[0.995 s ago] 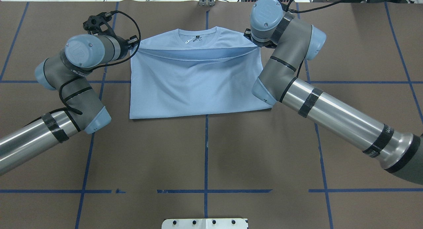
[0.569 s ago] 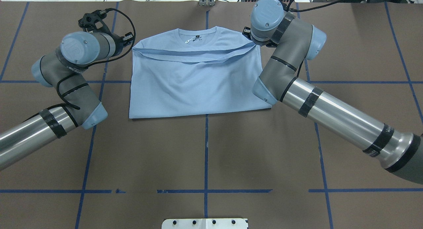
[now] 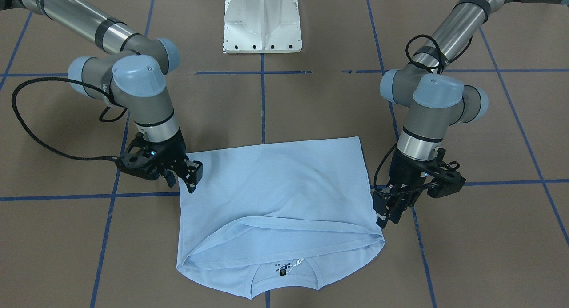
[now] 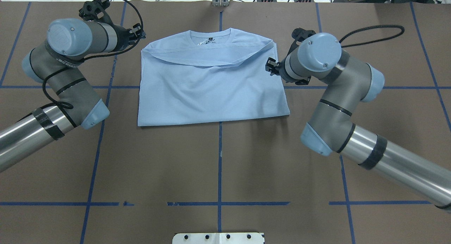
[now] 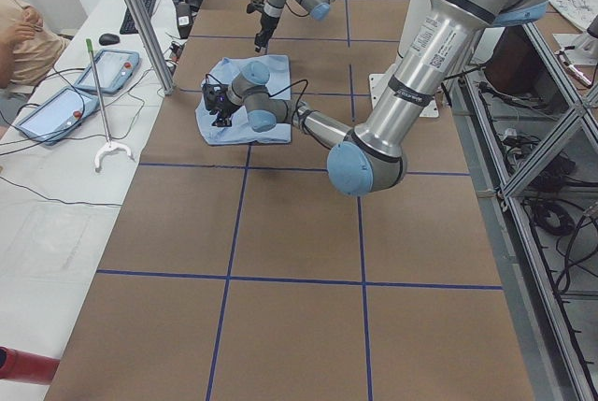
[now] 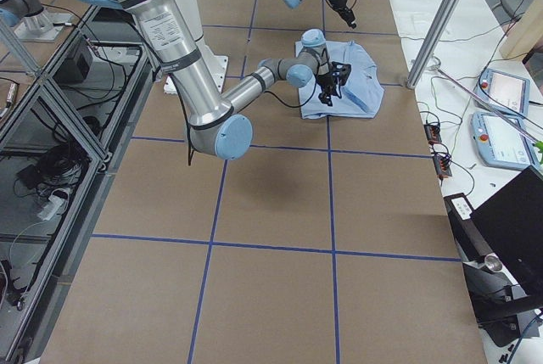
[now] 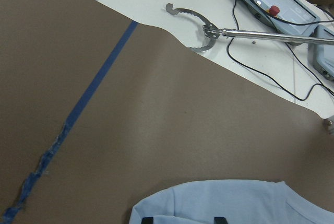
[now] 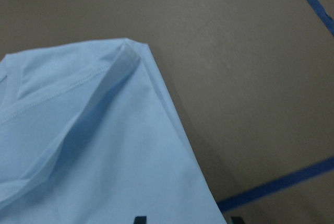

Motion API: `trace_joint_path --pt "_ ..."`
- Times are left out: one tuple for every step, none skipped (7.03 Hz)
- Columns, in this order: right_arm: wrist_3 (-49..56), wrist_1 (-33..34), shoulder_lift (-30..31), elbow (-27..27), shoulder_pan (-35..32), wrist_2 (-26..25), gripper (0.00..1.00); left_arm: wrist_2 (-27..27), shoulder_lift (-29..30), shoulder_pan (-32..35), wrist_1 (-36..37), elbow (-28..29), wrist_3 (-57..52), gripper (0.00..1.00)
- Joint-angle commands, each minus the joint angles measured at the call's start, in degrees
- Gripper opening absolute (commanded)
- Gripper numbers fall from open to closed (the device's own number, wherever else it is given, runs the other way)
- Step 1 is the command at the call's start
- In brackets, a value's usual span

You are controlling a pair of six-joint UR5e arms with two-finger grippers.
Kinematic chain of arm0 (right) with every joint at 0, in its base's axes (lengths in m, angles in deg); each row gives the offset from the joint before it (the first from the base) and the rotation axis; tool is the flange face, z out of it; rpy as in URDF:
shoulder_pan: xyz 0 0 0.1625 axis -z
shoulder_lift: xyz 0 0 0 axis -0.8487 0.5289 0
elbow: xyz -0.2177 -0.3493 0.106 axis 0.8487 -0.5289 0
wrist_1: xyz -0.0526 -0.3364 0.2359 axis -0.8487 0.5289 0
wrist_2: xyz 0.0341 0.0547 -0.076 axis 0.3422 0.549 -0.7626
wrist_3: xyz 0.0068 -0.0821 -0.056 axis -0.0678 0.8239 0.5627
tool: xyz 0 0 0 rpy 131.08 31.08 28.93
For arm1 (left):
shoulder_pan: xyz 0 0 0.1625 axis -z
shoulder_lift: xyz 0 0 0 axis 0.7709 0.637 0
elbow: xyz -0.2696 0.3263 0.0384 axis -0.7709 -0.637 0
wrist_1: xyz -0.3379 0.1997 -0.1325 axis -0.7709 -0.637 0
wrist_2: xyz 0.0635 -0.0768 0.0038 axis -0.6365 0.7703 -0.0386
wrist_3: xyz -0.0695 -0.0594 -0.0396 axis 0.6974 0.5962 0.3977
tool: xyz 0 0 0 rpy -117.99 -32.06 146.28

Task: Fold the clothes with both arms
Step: 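Move the right gripper to the folded shirt's corner nearest it and grasp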

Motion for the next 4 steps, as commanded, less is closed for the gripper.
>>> trace_joint_path --pt "-7.36 -0.35 4.53 4.20 3.89 -0.29 0.62 0.20 -0.23 0.07 0.09 -0.78 0.01 0.49" --pt "-7.55 -0.35 4.89 3.51 4.08 -0.38 0.62 0.20 -0.49 -0.02 0.09 -0.78 0.01 0.49" --pt "-7.64 -0.35 5.85 3.51 4.17 -0.47 0.62 0.20 -0.40 -0.02 0.18 -0.86 0.01 0.49" --pt "-7.64 -0.35 6.90 3.51 4.26 -0.38 0.62 0.20 -0.49 0.07 0.18 -0.86 0.01 0.49"
